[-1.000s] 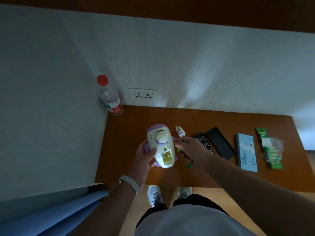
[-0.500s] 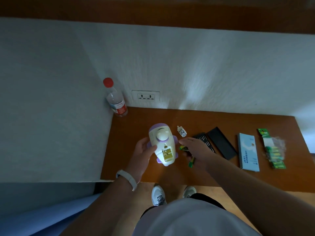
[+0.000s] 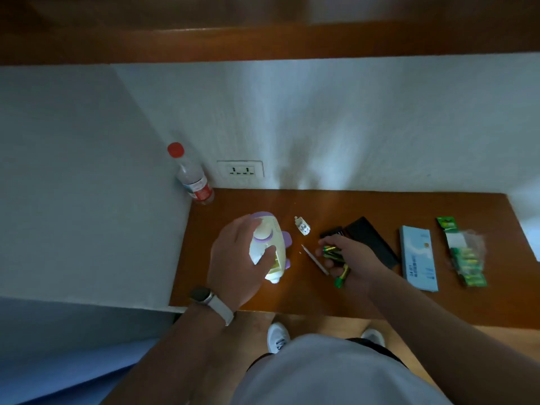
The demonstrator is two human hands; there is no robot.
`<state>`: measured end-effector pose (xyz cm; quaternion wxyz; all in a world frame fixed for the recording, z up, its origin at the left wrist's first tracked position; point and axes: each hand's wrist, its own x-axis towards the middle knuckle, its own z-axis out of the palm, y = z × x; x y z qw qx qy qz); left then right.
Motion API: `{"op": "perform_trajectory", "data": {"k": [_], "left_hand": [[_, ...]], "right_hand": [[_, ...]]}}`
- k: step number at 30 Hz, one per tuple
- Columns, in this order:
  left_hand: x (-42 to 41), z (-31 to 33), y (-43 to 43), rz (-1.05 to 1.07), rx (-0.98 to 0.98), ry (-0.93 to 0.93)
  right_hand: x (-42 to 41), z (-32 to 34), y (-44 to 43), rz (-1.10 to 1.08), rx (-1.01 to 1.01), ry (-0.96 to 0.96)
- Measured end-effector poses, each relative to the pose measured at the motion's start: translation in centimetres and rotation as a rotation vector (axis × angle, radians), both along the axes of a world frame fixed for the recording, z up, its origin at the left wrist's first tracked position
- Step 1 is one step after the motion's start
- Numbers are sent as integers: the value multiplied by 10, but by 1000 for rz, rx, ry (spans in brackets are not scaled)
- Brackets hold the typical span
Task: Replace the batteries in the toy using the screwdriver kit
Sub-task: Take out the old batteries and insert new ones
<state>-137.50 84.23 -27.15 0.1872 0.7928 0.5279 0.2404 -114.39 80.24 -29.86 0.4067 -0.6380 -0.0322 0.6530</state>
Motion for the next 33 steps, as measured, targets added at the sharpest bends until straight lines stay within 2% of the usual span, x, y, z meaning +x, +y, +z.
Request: {"op": "perform_trajectory", "data": {"k": [7,13,20,27,33], "left_hand": [[104,16,-25,-185,77,137],[199,-4,-53,-286,66,244],[302,-55,-72,-370,-87,406],[368,-98,-59,-253,-319,630],[394,-116,-52,-134,-315,663]], "right_hand": [[87,14,-41,-109,84,112],[177,27,-82,-176,100,88],[269,20,-119,-220,87,121],[340,6,-157,-292,72,119],[365,-9,-178,-353,25,132]]}}
